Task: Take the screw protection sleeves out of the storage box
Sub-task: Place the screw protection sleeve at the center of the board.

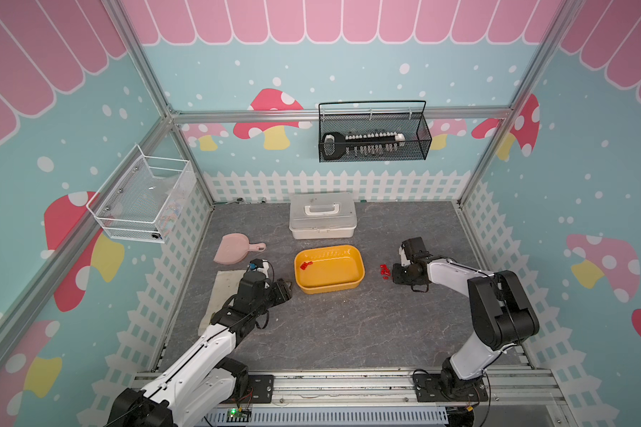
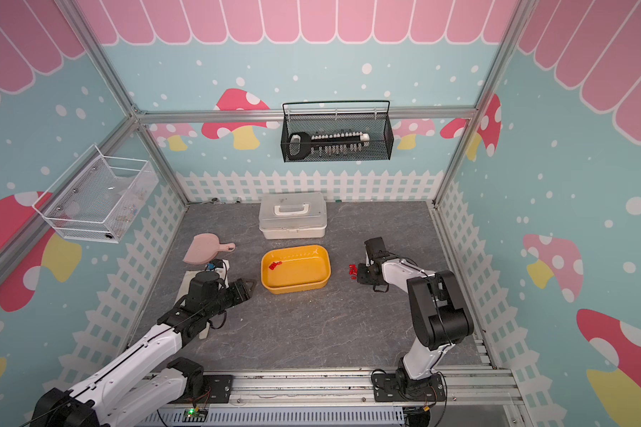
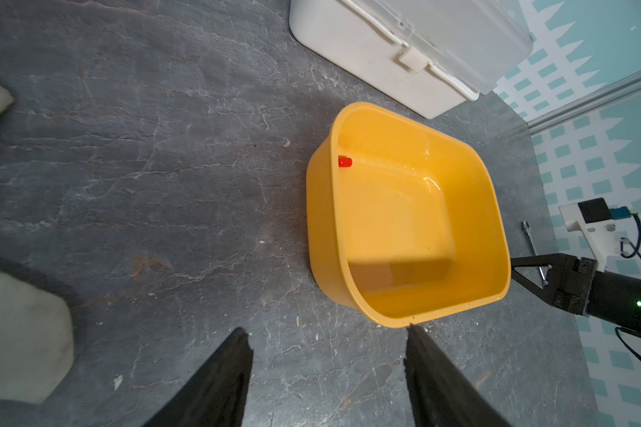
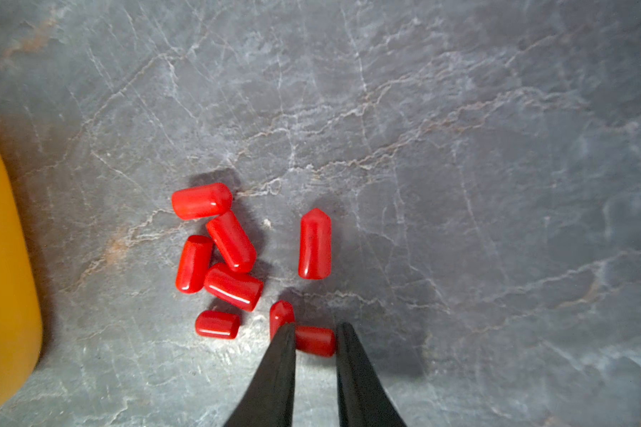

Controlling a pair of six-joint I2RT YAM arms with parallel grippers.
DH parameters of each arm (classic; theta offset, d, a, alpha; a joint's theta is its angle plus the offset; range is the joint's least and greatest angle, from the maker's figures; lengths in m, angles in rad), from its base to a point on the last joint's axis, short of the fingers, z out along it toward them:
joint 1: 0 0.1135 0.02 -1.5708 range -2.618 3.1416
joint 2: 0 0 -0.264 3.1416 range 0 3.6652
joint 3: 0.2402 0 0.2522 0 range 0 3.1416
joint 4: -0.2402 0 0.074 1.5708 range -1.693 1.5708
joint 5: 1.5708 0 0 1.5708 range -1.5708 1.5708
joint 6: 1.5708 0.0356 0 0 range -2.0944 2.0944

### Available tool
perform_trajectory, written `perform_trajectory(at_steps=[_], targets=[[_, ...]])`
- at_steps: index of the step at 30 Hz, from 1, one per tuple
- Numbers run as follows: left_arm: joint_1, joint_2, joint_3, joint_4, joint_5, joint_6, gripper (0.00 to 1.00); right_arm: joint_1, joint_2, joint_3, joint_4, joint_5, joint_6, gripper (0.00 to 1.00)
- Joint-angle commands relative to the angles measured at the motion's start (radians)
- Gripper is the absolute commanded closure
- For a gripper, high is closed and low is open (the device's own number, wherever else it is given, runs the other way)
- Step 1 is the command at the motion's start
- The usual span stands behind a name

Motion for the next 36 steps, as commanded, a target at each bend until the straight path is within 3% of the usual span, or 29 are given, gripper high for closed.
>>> perform_trajectory(at_steps=[1,16,27,36], targets=[[-0.007,0.012,0.023,0.017,-0.014,-0.004,0.33,-0.012,0.024,0.022,0.005,-0.009,-0.015,0.77],[-0.029,0.046,0.049,0.023,-0.02,-0.003,0.32,-0.027,0.03,0.028,0.009,-0.032,-0.034,0.75],[-0.038,-0.016,0.058,-0.065,-0.052,0.007,0.33,-0.027,-0.049,0.015,-0.004,-0.053,-0.04,0.7],[-0.038,-0.051,0.088,-0.165,-0.09,0.04,0.32,-0.028,-0.112,0.067,-0.126,-0.146,-0.122,0.6]])
